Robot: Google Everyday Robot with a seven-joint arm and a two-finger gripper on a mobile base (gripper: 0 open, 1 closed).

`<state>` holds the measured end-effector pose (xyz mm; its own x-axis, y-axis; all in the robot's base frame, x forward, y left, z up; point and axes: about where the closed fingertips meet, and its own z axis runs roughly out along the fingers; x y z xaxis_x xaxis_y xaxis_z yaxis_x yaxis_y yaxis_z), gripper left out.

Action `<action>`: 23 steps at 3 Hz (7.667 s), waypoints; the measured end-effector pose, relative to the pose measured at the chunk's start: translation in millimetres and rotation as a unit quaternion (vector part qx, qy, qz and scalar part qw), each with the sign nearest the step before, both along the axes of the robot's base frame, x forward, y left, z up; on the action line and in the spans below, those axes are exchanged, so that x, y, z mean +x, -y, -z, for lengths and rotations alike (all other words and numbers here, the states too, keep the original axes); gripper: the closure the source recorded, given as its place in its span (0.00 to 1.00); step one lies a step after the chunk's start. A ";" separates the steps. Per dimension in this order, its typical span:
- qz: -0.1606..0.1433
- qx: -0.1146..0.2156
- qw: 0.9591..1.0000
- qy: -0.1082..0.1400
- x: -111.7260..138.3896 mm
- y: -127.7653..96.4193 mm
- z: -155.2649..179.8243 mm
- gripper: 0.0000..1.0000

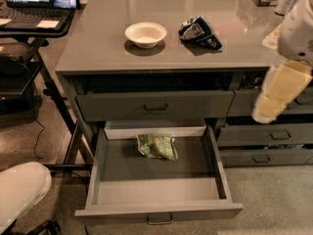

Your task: Pick green jalapeno chip bag from middle drawer and place on counter

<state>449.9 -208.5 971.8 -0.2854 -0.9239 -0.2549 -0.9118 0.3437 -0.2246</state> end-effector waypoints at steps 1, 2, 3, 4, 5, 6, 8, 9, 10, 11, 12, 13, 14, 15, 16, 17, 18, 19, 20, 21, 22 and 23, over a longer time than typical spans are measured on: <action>0.068 0.059 0.996 -0.020 25.0 -19.1 11.8 0.00; 0.137 0.093 0.986 -0.034 49.1 -38.7 27.6 0.00; 0.193 0.097 0.976 -0.022 68.3 -66.1 45.4 0.00; 0.245 0.094 0.965 -0.014 85.0 -88.6 75.0 0.00; 0.304 0.104 0.947 -0.026 95.9 -104.2 108.2 0.00; 0.362 0.135 0.921 -0.043 101.3 -119.8 144.2 0.00; 0.375 0.144 0.915 -0.042 102.6 -121.1 142.9 0.00; 0.397 0.159 0.903 -0.046 104.5 -118.2 165.5 0.00; 0.413 0.188 0.890 -0.051 97.8 -118.7 208.4 0.00; 0.403 0.220 0.887 -0.051 98.4 -137.2 252.0 0.00; 0.385 0.247 0.888 -0.055 109.5 -160.3 300.1 0.00; 0.378 0.262 0.886 -0.062 120.7 -178.9 351.1 0.00; 0.384 0.285 0.875 -0.067 132.0 -190.2 407.2 0.00; 0.385 0.285 0.875 -0.067 132.0 -190.2 407.2 0.00; 0.397 0.274 0.873 -0.069 144.3 -188.1 425.9 0.00; 0.403 0.260 0.874 -0.077 162.9 -190.3 464.7 0.00; 0.400 0.257 0.875 -0.092 175.8 -195.9 499.8 0.00; 0.388 0.260 0.878 -0.100 186.4 -203.2 526.6 0.00; 0.368 0.244 0.892 -0.091 195.8 -201.5 541.0 0.00; 0.349 0.222 0.907 -0.078 202.7 -194.9 551.2 0.00; 0.327 0.210 0.919 -0.068 210.7 -192.5 560.9 0.00; 0.318 0.215 0.922 -0.053 221.4 -189.7 567.6 0.00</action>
Offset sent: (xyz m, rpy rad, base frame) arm 0.0792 0.0587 -0.0467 0.3138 0.1394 -0.6037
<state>671.3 -18.8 404.1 -0.7791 -0.3811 -0.4977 -0.5035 0.8534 0.1349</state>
